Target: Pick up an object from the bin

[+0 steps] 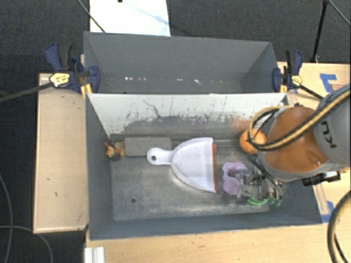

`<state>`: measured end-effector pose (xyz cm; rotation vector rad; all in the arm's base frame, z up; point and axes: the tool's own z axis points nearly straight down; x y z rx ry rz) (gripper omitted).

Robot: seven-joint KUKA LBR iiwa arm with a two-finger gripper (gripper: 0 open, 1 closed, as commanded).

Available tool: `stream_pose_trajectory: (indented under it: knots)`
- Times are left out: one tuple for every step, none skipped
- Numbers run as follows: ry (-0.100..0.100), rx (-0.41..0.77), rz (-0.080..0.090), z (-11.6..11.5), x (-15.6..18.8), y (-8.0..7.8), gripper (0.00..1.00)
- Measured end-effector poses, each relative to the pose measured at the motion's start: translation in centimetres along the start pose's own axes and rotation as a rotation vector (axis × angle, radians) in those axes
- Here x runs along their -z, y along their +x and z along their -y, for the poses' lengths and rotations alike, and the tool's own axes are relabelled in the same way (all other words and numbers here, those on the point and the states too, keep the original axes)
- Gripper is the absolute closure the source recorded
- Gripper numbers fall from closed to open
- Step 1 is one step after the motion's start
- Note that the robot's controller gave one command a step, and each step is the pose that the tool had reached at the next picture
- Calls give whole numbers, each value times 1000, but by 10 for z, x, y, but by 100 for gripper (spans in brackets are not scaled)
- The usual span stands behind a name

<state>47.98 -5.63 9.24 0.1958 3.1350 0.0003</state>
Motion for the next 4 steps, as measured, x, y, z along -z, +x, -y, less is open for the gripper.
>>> stream_pose_trajectory:
  knots:
    - [0,2,0,0,0,0,100]
    - [0,4,0,0,0,0,100]
    - [0,-4,0,0,0,0,100]
    - [0,-3,0,0,0,0,100]
